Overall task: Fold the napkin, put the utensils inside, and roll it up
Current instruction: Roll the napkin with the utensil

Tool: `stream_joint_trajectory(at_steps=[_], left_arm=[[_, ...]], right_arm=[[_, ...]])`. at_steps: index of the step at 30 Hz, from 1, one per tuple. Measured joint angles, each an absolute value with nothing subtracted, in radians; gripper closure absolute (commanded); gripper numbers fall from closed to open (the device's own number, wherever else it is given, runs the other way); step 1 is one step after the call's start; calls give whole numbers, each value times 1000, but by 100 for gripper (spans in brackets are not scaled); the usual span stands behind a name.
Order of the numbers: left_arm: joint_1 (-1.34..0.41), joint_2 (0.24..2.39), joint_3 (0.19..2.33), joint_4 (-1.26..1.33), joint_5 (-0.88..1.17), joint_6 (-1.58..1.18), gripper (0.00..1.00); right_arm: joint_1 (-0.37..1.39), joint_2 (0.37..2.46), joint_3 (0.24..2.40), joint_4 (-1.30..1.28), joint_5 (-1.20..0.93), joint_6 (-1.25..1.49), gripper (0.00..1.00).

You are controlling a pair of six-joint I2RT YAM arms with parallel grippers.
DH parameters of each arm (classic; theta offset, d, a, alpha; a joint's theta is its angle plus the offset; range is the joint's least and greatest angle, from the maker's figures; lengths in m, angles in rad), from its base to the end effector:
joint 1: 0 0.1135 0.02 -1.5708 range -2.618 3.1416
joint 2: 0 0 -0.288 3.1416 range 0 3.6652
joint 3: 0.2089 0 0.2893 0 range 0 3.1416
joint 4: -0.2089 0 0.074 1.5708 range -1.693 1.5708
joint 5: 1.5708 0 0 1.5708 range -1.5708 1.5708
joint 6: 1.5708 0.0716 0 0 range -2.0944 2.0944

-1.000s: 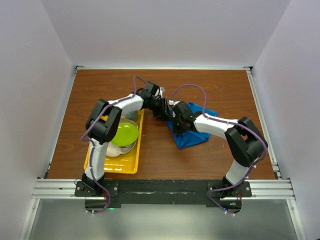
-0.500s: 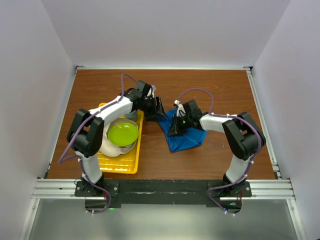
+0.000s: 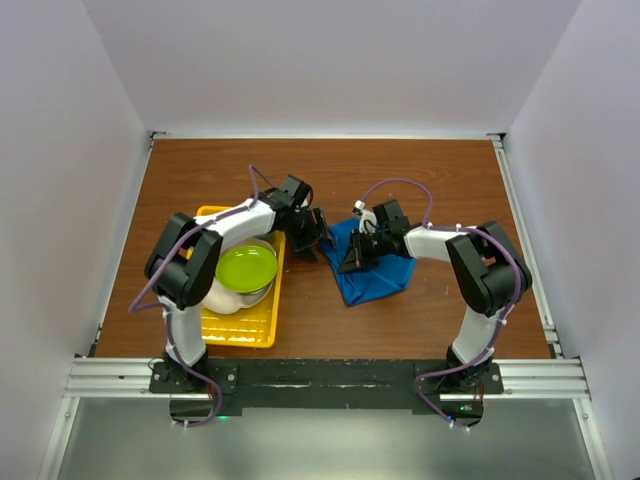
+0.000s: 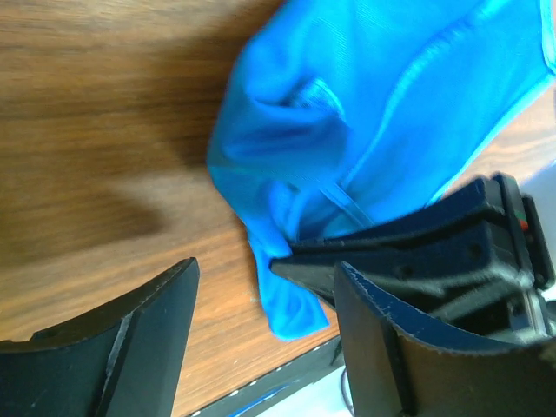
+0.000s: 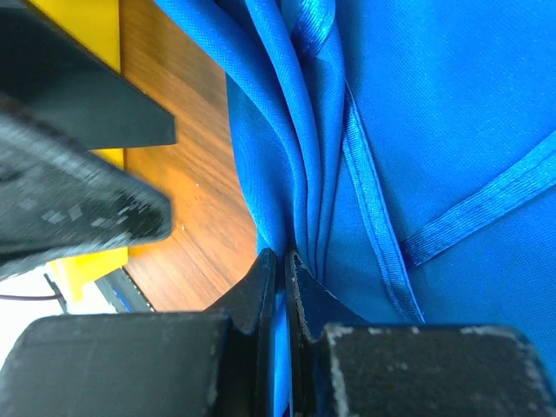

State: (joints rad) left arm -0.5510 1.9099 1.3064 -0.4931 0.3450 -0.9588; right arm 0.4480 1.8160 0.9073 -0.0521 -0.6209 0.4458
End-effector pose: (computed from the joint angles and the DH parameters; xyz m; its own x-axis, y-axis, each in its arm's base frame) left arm 0.3685 -0.2549 0.1481 -0.9464 -0.3225 -0.0161 -0.2618 0.7954 -0.5466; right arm 0.3307 0.2052 0.0982 -0.9480 -0.0665 -0.3113 -0.2704 0.6843 0.6772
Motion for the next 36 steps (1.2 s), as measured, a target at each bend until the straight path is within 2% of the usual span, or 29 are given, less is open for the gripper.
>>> stream_joint_trajectory(at_steps=[7,13,19,20,22,24,25,26,28,31,36], left_arm=[[-560,1996,1293,-408,381,-1065,38],[-560,1999,1280,-394,380,-1131,47],[-580,2001,1278,-385,332,-1153,60],[-585,2001,1273,-374,326,-1157,65],[-591,2001,1262,-351,321,-1166,67],[-596,2002,1252,-328,320,-1169,79],[-597,2004,1250,-319,319,-1168,94],[-598,2007,1250,-314,319,-1168,99],[-599,2017,1252,-297,326,-1168,100],[-605,2026,1262,-284,329,-1171,100],[-619,2035,1281,-290,321,-1187,100]], right_arm=[[431,1832,904,-38,-670,445,100],[422,1832,896,-34,-695,444,100],[418,1832,895,-39,-702,443,100],[417,1832,895,-41,-702,442,100],[416,1832,898,-50,-702,436,100],[416,1832,903,-62,-700,425,100],[416,1832,907,-74,-698,417,100],[415,1832,912,-86,-695,410,97],[411,1829,923,-117,-677,395,85],[418,1801,933,-169,-614,376,59],[497,1697,974,-303,-404,337,44]])
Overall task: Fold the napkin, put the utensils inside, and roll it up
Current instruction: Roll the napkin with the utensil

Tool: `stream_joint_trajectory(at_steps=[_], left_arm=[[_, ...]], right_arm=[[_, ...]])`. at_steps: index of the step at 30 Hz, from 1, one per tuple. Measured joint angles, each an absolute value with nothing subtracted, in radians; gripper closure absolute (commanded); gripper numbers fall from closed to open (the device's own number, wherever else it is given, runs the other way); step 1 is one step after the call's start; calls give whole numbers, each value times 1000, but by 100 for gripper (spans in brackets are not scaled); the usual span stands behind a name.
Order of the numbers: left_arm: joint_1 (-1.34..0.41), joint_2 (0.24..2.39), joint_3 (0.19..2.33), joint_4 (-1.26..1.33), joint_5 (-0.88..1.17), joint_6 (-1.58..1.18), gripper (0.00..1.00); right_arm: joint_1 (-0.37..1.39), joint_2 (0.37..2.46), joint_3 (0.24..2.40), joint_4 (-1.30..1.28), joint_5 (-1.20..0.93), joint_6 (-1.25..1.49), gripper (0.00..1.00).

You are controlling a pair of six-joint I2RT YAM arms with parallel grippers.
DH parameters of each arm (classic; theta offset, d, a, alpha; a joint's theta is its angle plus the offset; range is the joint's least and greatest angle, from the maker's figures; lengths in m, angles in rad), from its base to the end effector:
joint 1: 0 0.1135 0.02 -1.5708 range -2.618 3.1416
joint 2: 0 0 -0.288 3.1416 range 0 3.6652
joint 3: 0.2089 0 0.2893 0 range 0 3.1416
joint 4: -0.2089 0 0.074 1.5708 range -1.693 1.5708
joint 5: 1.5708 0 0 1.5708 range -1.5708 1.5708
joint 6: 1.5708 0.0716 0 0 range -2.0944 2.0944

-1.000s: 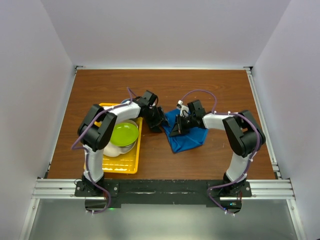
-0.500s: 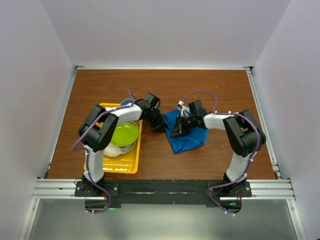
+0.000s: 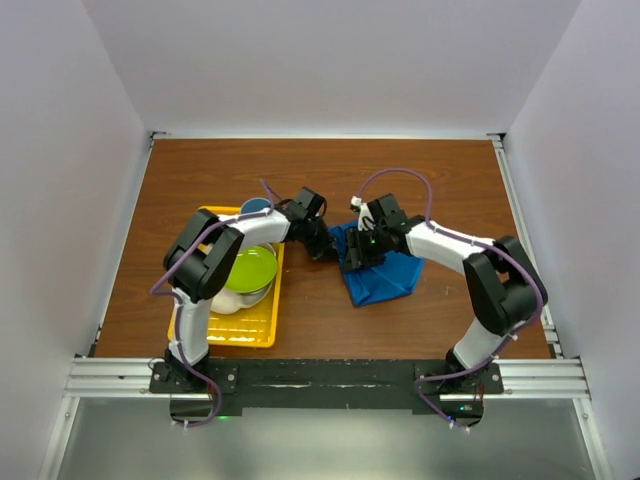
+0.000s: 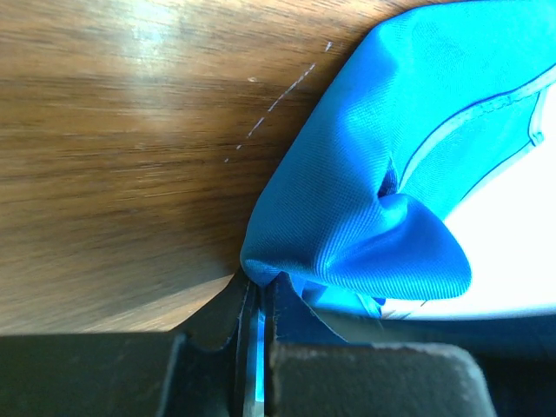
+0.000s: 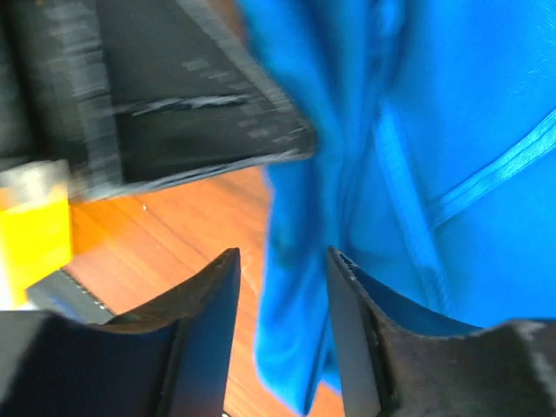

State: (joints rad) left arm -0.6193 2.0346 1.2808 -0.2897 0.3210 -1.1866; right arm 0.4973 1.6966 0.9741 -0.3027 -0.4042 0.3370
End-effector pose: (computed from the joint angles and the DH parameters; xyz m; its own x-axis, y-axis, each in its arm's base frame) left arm 0.3677 -0.2899 0.0985 -0.8943 -0.4429 0.0642 -0.3975 0.7201 -0.5687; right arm 0.3211 0.2063 0.1376 -0.9134 -0.1498 -0.3786 -0.3348 0.8056 0.4889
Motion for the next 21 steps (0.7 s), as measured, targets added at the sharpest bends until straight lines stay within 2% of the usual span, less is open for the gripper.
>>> stream_joint_trajectory(at_steps=[7,13,21], left_arm=[[-624,2033,1290,-321,317,-1224,100],[-627,2025,1291,-351,317,-1261,100],[-632,2014,1292,-387,313,-1278,100]], right_arm=[[714,1574,1047,-427,-38,316,29],[808,1591,1061,-462,174,304,30],[902,1685,1062,-460,333,293,35]])
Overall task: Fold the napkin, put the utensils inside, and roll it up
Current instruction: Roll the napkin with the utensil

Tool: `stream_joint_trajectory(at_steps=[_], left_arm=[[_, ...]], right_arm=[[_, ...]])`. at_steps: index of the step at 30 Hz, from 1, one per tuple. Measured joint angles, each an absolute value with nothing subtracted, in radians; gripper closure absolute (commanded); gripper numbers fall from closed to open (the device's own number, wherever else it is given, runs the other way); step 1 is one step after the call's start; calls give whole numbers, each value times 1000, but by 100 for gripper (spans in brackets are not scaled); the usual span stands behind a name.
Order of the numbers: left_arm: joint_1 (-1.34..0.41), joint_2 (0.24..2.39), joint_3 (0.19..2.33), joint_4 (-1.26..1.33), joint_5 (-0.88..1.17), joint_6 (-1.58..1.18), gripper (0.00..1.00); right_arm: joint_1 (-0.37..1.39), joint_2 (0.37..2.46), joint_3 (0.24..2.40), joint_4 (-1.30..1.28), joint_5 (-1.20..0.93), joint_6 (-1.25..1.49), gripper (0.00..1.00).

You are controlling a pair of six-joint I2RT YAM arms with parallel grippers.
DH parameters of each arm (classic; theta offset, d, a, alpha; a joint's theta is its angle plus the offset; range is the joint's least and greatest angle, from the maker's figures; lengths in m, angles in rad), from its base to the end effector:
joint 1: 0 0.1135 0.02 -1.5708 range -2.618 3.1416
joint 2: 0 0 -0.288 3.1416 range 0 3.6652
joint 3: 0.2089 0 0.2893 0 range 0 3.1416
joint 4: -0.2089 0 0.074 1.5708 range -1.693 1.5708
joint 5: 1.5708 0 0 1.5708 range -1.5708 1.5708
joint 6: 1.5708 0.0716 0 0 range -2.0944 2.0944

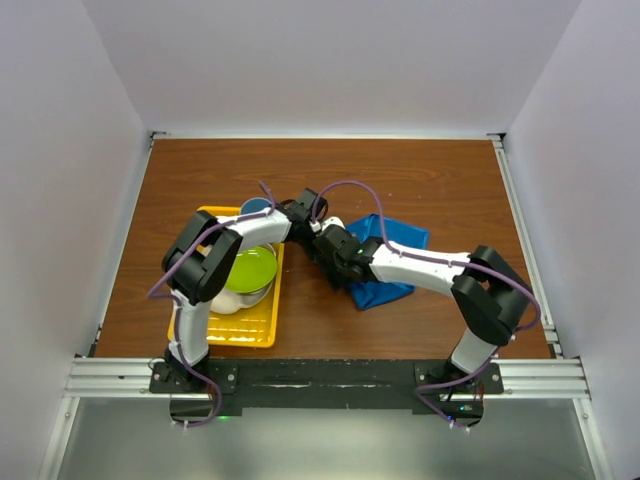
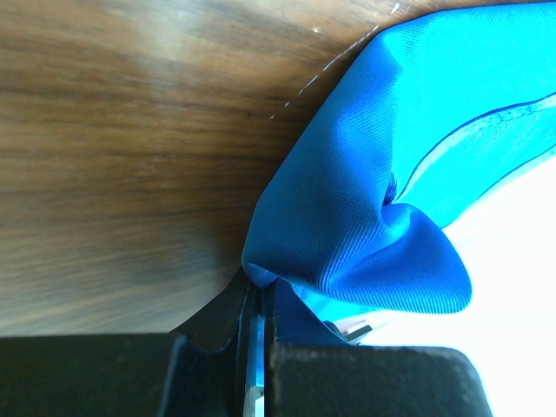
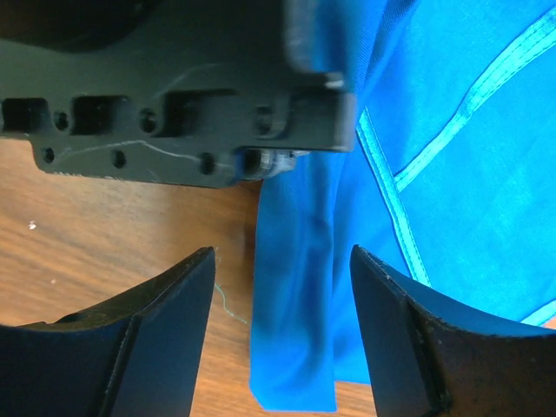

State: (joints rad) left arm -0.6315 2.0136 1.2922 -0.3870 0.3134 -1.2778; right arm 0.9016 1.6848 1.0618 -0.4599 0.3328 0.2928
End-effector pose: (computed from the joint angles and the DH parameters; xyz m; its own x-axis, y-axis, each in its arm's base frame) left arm 0.3574 -0.2887 0.1047 -0.8526 -0.5048 0.1353 -0.4973 0.7042 -0.5068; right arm 0.2566 0.2867 0.1581 -0.7112 -0.4594 -0.5321 -0.4606 0.8763 -0.1410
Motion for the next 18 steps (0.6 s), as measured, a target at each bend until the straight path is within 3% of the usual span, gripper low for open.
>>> stream_joint_trajectory(at_steps=[4,8,11,17,18], left_arm=[[-632,2006,1292,-402,314,-1291,100],[-632,2000,1292,-413,315,-1299,100],[-632,1999,1292,-415,315,-1300,100],[-636,1988,1278,-405,318,-1323,100],[-636,1986,1276,-404,318,-1325,100]], right_arm=[[939,1698,1055,-443,413,292,42],[970,1711,1039,-414,488,299,62],[983,1735,1018,-388,524,314,71],[993,1745,986,-355,572,363,79],[994,1745,981,-349,577,369,90]])
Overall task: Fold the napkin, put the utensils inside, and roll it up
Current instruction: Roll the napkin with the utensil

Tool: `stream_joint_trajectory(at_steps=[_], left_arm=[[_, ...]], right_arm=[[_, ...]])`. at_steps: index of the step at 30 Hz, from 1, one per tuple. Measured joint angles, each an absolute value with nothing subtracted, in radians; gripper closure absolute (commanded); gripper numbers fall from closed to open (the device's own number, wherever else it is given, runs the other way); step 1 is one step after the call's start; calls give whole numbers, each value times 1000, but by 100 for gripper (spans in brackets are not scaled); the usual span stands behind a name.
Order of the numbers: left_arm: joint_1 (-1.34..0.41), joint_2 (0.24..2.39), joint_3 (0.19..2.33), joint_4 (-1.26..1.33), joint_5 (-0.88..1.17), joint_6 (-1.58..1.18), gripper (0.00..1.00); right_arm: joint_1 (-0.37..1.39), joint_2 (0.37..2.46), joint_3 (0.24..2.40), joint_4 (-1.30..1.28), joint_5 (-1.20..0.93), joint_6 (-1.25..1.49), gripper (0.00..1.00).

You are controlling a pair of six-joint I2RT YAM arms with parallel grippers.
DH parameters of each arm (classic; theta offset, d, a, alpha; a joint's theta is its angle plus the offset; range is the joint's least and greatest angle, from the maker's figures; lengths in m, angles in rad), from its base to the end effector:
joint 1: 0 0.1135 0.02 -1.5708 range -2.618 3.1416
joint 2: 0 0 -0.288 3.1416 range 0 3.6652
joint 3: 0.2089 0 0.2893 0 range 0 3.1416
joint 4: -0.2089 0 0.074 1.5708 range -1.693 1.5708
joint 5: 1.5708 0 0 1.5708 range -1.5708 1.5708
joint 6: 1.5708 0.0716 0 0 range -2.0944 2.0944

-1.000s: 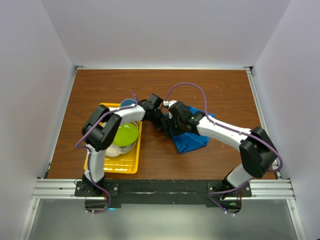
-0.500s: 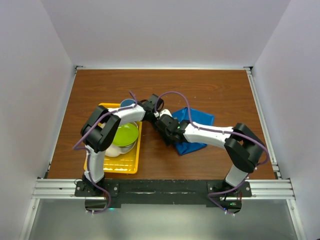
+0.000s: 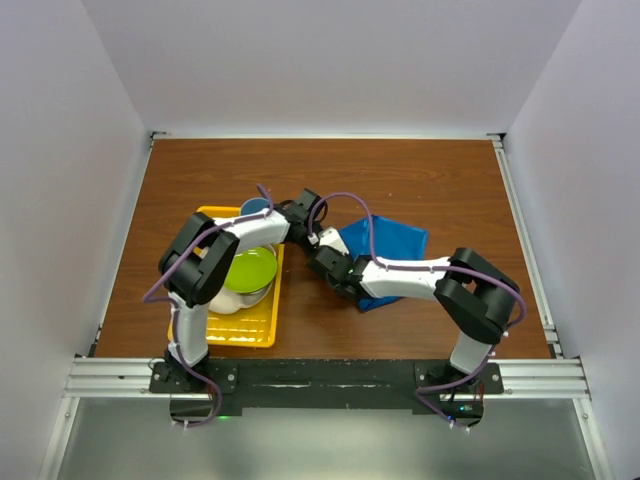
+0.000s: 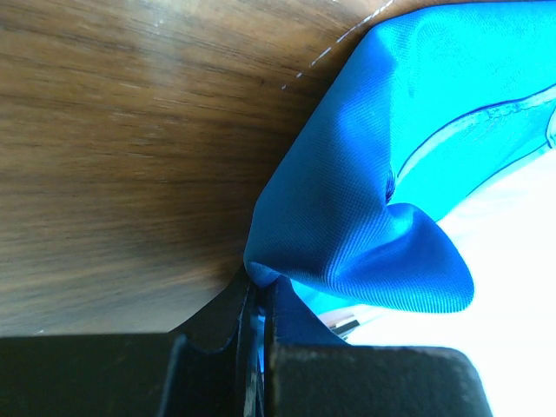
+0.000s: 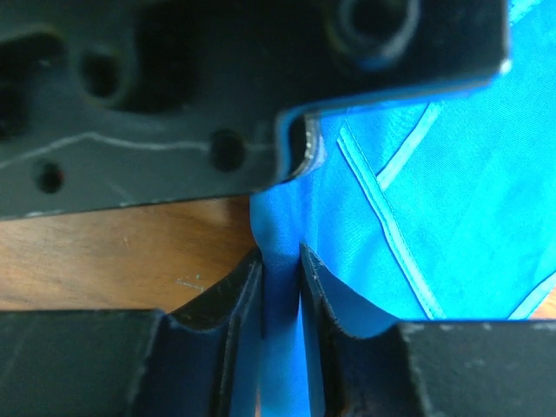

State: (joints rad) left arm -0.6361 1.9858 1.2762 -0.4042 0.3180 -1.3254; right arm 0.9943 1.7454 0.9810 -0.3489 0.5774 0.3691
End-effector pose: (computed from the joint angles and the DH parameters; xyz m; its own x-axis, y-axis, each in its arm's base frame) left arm 0.3508 -0.2869 0.1107 -0.8304 -0.5322 0.1650 -0.5362 0.6828 -0.4962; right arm 0.2372 0.2931 0.1243 -0.6621 -0.4638 -0.5886 -0.3561 0.8859 -0.2974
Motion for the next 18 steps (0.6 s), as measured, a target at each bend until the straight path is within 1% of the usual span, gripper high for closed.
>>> stream_joint_trajectory(at_steps=[1,2,6,7,8,9,10,13,18], left_arm=[[-636,1984,1275,-403,318,-1328,100],[-636,1983,1272,-400,318,-1330,100],[-633,1976,1262,-382,322,-1324,100],[-631,1972,1251,-363,330,-1314,82],[-627,1962,1227,-331,341,-1307,72],[-623,1947,1199,-291,347,-1296,67],[-616,1925,1161,-245,355,-1288,61],[-591,1868,1118,-204,381,-1243,55],[-567,1831,1158,-147,408,-1132,52]], right_arm=[[996,1745,973,-335,582,377,97],[998,1745,968,-327,584,379,100],[1000,1726,936,-282,582,381,100],[999,1719,925,-268,576,381,100],[992,1711,913,-253,557,381,100],[981,1697,899,-233,528,382,100],[963,1676,881,-206,491,386,100],[889,1612,818,-138,348,413,100],[739,1541,728,-46,93,463,100]])
